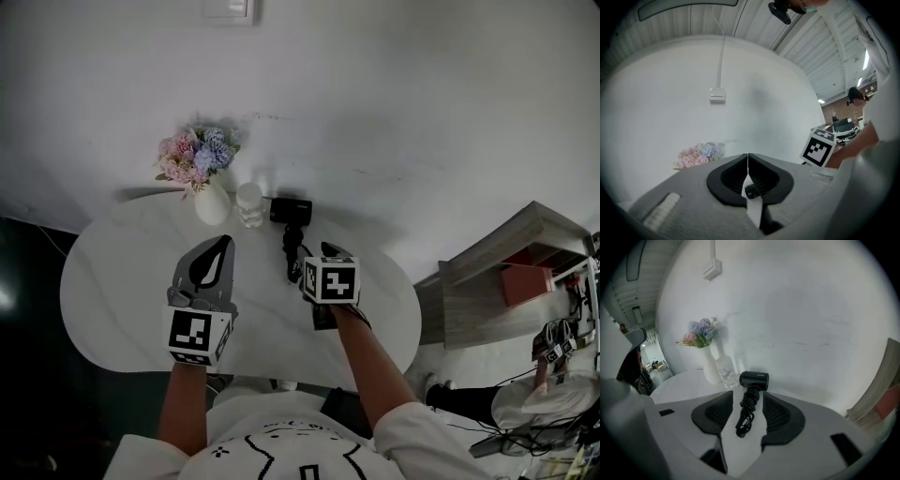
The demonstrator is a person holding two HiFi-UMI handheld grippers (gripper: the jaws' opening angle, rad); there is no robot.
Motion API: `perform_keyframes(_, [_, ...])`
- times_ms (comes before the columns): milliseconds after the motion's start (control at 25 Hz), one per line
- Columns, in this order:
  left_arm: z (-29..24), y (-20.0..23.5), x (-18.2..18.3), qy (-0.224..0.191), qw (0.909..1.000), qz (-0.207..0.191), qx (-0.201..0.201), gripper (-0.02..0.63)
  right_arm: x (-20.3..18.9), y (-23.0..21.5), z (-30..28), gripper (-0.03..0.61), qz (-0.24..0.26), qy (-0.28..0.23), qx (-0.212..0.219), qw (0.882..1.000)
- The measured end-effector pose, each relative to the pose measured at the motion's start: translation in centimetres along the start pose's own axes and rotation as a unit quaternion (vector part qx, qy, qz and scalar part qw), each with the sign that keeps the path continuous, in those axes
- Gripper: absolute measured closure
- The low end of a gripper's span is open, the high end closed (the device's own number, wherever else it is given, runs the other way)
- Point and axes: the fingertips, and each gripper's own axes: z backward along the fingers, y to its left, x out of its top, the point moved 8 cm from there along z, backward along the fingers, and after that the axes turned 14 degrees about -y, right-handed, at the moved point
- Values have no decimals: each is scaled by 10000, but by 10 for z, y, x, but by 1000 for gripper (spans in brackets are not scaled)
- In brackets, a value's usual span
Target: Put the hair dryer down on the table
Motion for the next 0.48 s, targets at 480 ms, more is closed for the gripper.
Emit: perform_keyframes(480, [18, -30, 36, -377, 9988, -236, 221, 594, 32, -16, 91, 580, 321, -1227, 131, 9918])
